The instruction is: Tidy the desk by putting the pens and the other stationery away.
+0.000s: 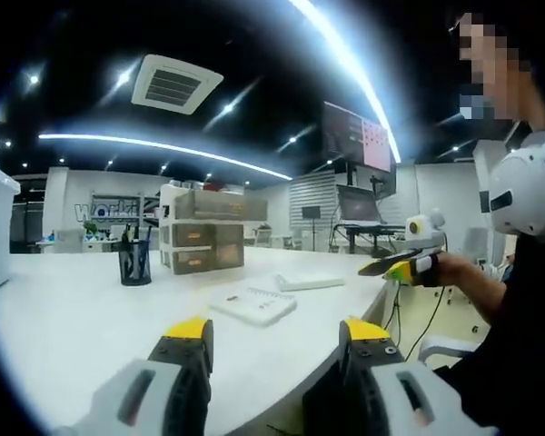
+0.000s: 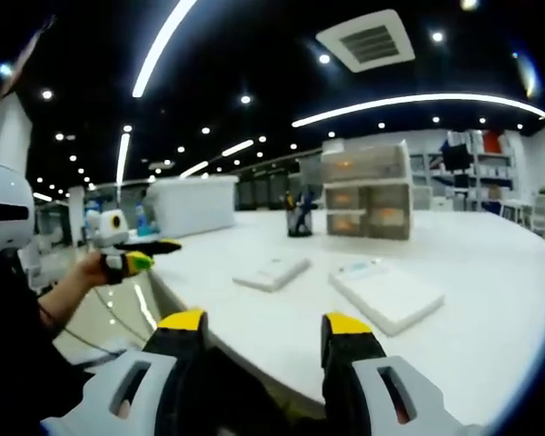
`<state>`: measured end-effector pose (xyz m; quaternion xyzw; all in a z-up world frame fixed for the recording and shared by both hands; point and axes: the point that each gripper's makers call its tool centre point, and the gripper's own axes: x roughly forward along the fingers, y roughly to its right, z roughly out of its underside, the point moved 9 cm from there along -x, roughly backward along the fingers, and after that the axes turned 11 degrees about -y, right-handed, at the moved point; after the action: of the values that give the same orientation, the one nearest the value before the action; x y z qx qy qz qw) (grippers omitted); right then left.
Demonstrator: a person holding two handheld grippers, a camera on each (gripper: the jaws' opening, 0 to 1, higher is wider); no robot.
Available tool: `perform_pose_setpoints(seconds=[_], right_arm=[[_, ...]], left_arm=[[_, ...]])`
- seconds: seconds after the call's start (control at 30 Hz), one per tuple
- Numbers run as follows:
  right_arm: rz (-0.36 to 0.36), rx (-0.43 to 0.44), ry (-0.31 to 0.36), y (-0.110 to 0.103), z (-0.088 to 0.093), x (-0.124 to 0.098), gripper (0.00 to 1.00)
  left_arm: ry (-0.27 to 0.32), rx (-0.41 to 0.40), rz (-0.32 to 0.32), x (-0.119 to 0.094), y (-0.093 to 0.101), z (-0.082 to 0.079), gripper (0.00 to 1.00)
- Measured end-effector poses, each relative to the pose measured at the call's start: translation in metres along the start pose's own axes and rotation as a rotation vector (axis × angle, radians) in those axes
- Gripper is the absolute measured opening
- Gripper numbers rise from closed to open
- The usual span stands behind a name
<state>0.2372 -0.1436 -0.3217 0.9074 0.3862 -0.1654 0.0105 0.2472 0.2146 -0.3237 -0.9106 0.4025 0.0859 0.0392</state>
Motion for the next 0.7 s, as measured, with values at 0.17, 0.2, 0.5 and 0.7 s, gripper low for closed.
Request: perform_pose_setpoints(seconds=[0.17, 0.2, 0.5, 0.7], right_arm=[[0.002, 0.007, -0.002, 0.001, 0.002, 0.002, 0.49], [0.007, 0.002, -0.005, 0.002, 0.002, 0.002, 0.5], [0.018, -0.015, -0.006, 0.004, -0.005, 0.009, 0.51], [0.043, -0.063, -0.015, 0.005, -0.012, 0.016, 0.45]], left_arm=[[-0.013, 0.007, -0.019, -0.001, 0.0, 0.004, 0.56], [-0.023, 0.013, -0.033, -0.001, -0.001, 0.006, 0.56], [-0.022, 0.005, -0.034, -0.006, -0.001, 0.009, 0.56], [-0.007, 0.009, -0.04, -0.013, -0.001, 0.007, 0.56]])
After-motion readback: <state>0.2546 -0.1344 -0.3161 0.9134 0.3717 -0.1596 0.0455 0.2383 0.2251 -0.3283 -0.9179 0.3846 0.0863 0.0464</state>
